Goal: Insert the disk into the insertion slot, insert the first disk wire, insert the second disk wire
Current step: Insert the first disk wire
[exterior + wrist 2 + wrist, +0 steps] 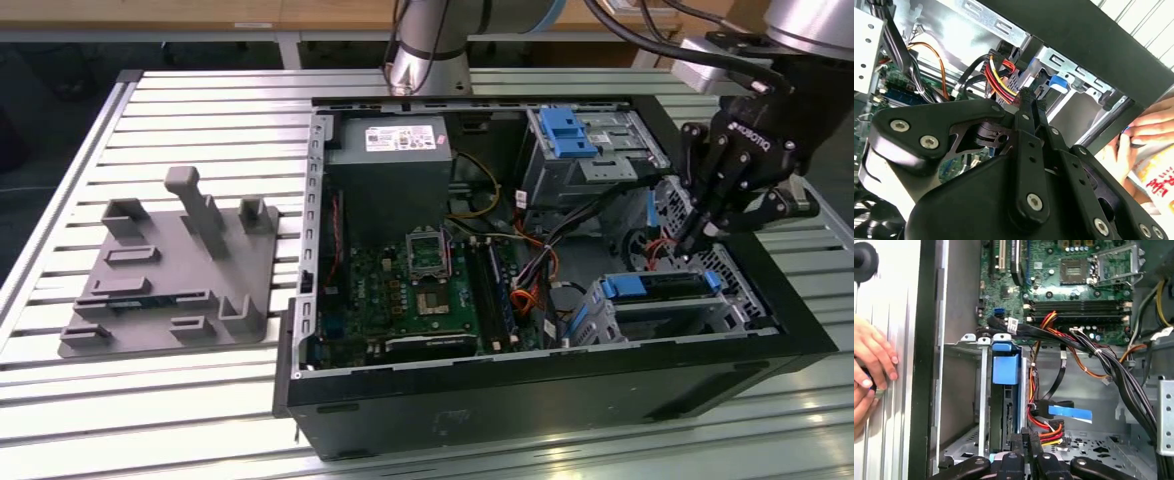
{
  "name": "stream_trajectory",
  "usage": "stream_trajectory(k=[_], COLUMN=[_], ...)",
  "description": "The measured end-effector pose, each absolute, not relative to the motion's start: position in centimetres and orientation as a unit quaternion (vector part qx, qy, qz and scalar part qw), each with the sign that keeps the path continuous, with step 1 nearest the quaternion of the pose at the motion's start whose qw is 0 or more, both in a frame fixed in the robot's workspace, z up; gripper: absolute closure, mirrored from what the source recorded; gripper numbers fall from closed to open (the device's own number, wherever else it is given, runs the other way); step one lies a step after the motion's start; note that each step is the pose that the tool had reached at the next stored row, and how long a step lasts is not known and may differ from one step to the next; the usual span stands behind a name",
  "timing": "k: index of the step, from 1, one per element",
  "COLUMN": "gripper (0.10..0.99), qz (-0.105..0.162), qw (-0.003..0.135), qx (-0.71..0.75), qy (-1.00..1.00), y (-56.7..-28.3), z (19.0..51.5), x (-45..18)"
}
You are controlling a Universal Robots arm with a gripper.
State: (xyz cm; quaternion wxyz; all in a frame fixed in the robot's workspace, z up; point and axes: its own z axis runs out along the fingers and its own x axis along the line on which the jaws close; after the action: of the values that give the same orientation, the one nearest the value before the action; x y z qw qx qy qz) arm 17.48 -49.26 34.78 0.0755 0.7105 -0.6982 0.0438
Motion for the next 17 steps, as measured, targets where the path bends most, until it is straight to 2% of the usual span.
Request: stream_trajectory(k=[10, 17], gripper=[0.922, 0.922], qz=[0.032, 0.03], qw=[0.062, 0.06], qx=[0.715, 0.716], qy=[-0.696, -0.695], y=[-51.3, -51.7], z=[34.7, 34.7], x=[17.3, 17.2])
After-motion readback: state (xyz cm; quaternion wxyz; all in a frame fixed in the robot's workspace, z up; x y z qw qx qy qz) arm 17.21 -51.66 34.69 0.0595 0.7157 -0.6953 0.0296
